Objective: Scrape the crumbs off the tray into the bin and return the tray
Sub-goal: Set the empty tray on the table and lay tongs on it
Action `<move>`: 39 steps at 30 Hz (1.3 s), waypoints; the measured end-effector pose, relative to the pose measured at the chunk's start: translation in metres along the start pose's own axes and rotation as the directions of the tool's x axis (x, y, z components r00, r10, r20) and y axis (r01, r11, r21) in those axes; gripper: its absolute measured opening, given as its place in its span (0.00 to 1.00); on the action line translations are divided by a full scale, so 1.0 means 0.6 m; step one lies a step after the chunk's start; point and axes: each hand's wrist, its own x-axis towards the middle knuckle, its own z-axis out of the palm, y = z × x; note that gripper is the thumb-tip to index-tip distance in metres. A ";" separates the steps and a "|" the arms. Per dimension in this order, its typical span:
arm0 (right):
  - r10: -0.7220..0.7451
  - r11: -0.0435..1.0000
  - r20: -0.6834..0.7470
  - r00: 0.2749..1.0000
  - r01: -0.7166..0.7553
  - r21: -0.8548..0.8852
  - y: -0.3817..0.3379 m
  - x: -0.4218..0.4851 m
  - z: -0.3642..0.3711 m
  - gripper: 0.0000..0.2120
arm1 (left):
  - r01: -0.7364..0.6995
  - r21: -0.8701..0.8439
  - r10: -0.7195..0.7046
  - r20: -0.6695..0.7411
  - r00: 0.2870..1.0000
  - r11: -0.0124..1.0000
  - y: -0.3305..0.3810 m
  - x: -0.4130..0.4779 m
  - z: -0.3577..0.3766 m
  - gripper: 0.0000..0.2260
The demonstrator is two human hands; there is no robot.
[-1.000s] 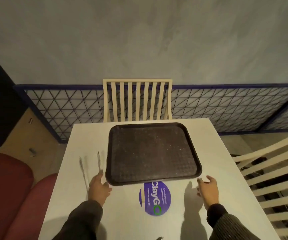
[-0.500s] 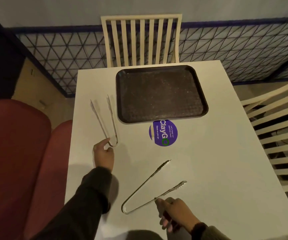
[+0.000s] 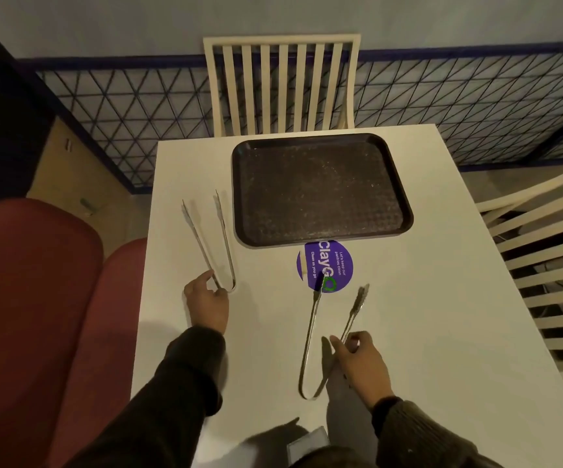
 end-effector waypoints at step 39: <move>-0.361 0.889 -0.214 0.908 0.266 -0.374 -0.252 0.390 -0.082 0.38 | 0.013 -0.096 -0.029 -0.173 0.984 0.995 0.072 0.092 0.029 0.25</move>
